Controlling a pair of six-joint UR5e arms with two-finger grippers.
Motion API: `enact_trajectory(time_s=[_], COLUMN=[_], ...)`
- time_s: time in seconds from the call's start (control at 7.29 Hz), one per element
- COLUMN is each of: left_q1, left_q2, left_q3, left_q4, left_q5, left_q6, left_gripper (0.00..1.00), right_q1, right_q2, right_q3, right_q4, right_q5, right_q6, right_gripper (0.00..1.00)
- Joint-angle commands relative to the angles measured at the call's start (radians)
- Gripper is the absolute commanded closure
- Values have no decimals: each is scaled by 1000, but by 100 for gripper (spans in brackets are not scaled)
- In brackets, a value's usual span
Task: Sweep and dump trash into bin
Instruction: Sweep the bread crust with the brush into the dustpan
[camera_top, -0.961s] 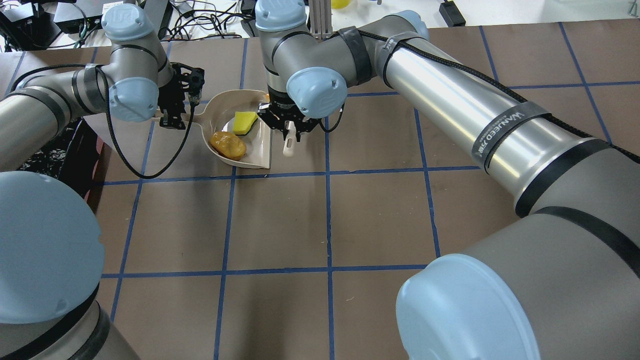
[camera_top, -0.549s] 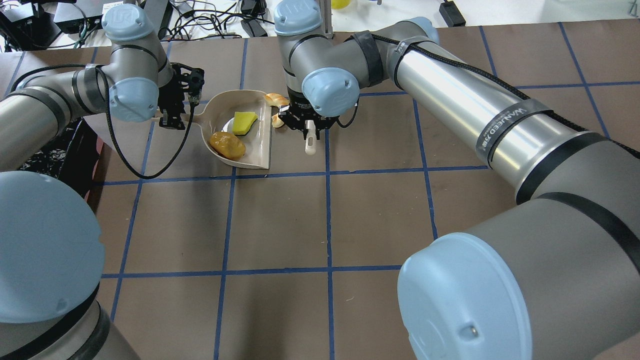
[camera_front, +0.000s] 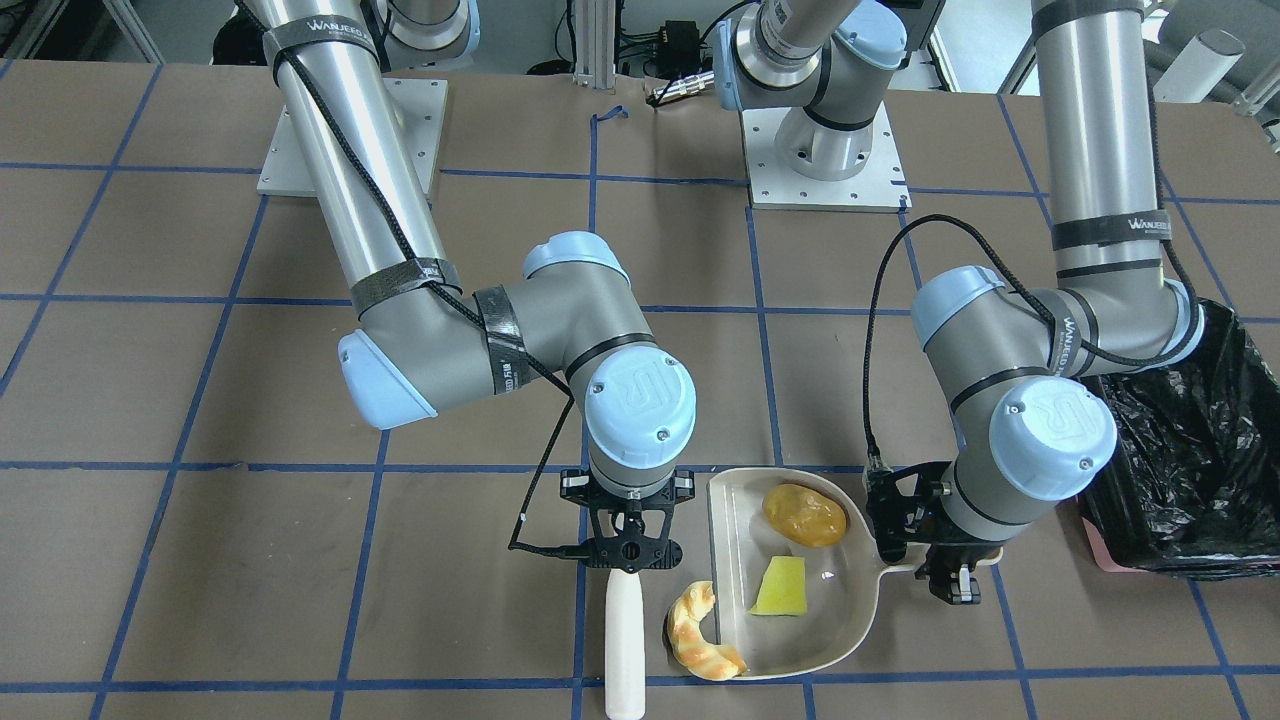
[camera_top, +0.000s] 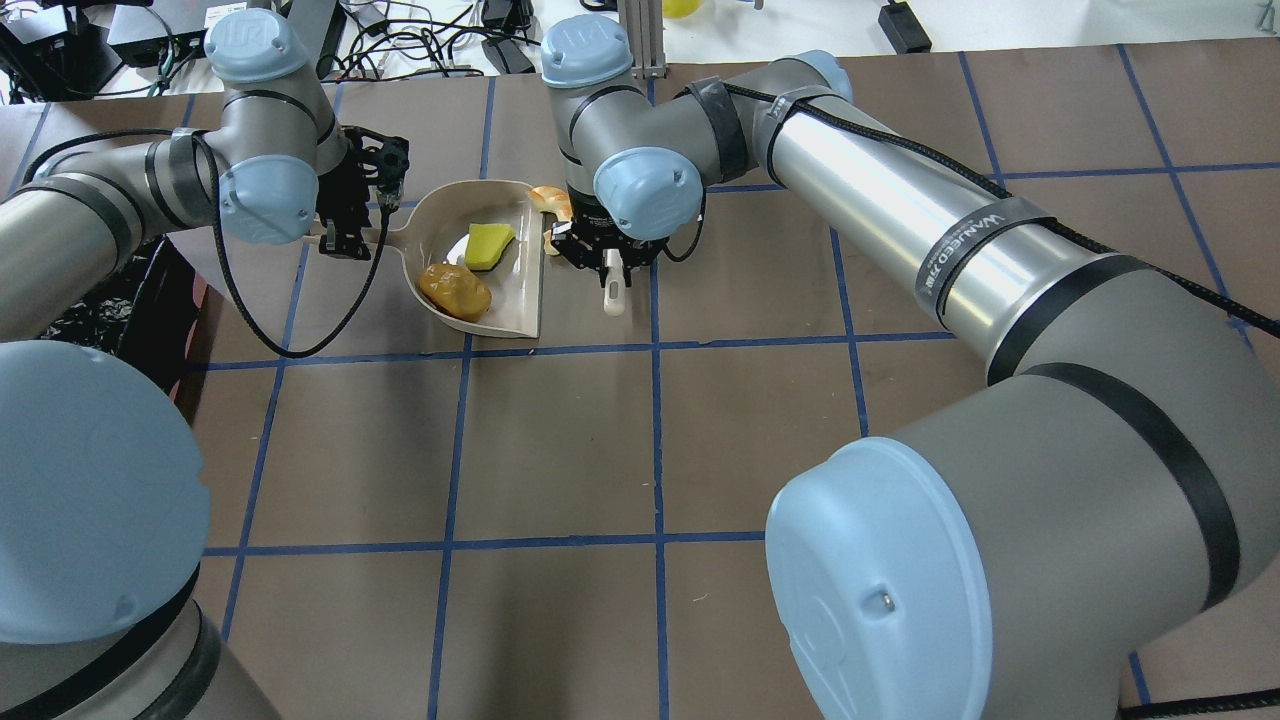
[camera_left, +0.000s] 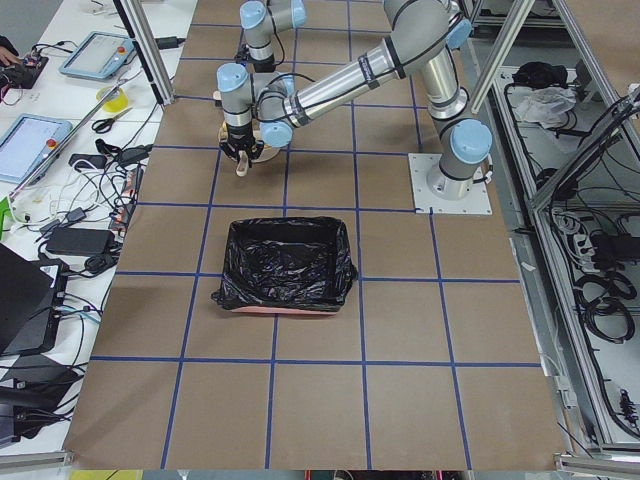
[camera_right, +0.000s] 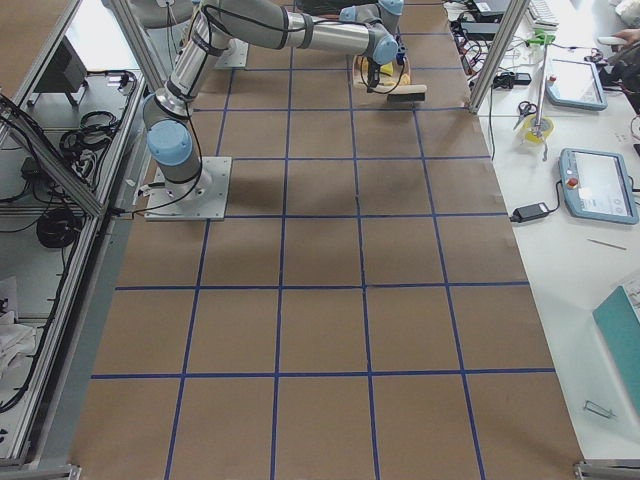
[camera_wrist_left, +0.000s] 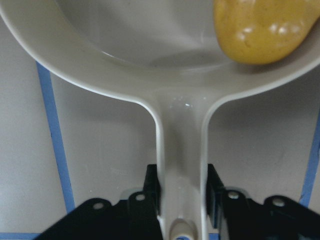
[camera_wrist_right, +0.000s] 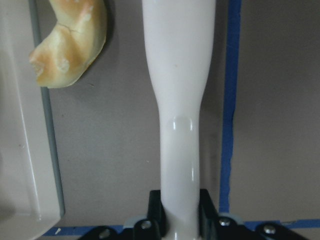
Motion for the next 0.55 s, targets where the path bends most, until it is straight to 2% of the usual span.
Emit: enact_trajectory(time_s=[0.0,0.41], left_q1=[0,0], left_q2=[0,0], left_q3=[-1,-1], left_q4=[2,2], left_q5=[0,0], left_q6=[0,0], left_gripper=[100,100], right_q1=[40,92], right_q2=[6,17], right_q3=[-6,-12], right_q4=[-1,-5], right_q5=[1,2], right_q6=[2,27], right_gripper=[100,100])
